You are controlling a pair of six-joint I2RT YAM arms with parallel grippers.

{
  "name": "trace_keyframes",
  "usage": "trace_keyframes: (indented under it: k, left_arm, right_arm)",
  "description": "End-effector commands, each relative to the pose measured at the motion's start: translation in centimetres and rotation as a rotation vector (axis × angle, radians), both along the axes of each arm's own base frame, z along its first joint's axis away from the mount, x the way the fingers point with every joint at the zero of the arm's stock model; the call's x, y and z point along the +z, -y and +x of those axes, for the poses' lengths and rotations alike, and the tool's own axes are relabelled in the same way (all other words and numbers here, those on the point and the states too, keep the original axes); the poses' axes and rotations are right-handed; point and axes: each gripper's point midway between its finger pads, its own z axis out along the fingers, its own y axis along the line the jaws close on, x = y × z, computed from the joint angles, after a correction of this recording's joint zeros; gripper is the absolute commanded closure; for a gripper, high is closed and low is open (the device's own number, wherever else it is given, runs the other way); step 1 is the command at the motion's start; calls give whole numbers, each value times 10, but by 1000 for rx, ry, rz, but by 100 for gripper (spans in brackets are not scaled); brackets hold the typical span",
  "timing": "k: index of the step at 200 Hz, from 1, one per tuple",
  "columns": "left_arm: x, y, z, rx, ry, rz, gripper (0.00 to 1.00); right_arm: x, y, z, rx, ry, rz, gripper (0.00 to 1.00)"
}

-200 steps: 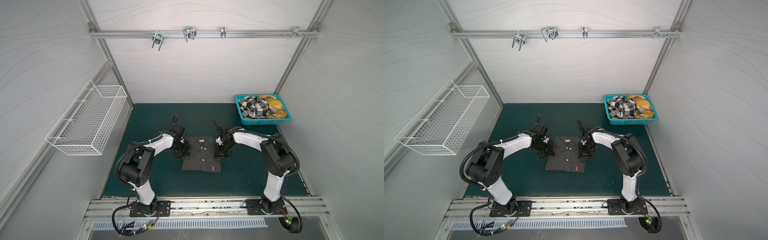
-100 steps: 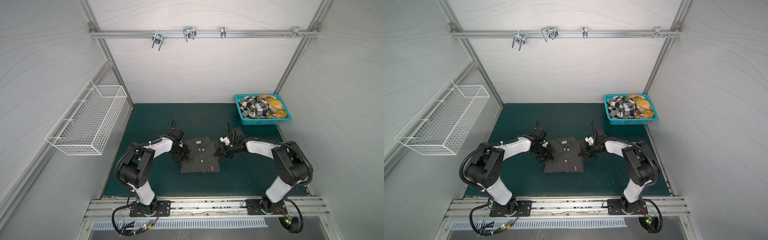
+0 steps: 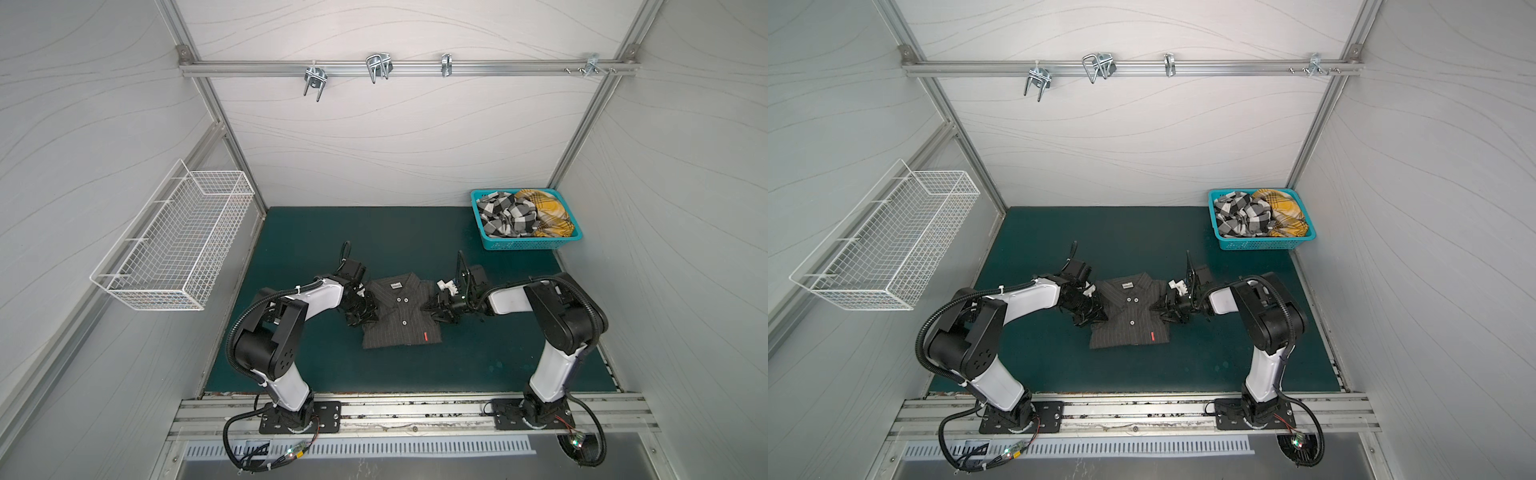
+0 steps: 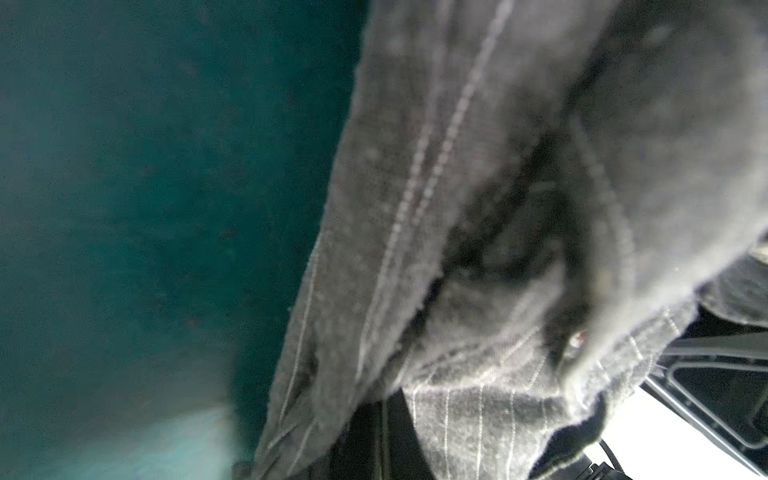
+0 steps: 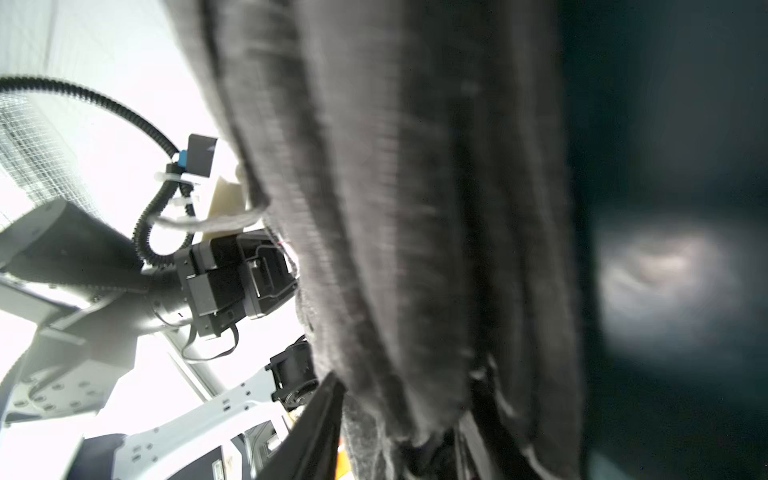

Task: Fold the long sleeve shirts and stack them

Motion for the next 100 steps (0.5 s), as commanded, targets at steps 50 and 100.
trace_keyframes:
  k: [50,100]
  left_arm:
    - [32,-2,4,-17,18,17,97]
    - [76,-17,12,-2,111,64,84]
  right_arm:
    - [32,54,-17,88,104,-442,43]
    - [42,46,-29,206,218,-651,49]
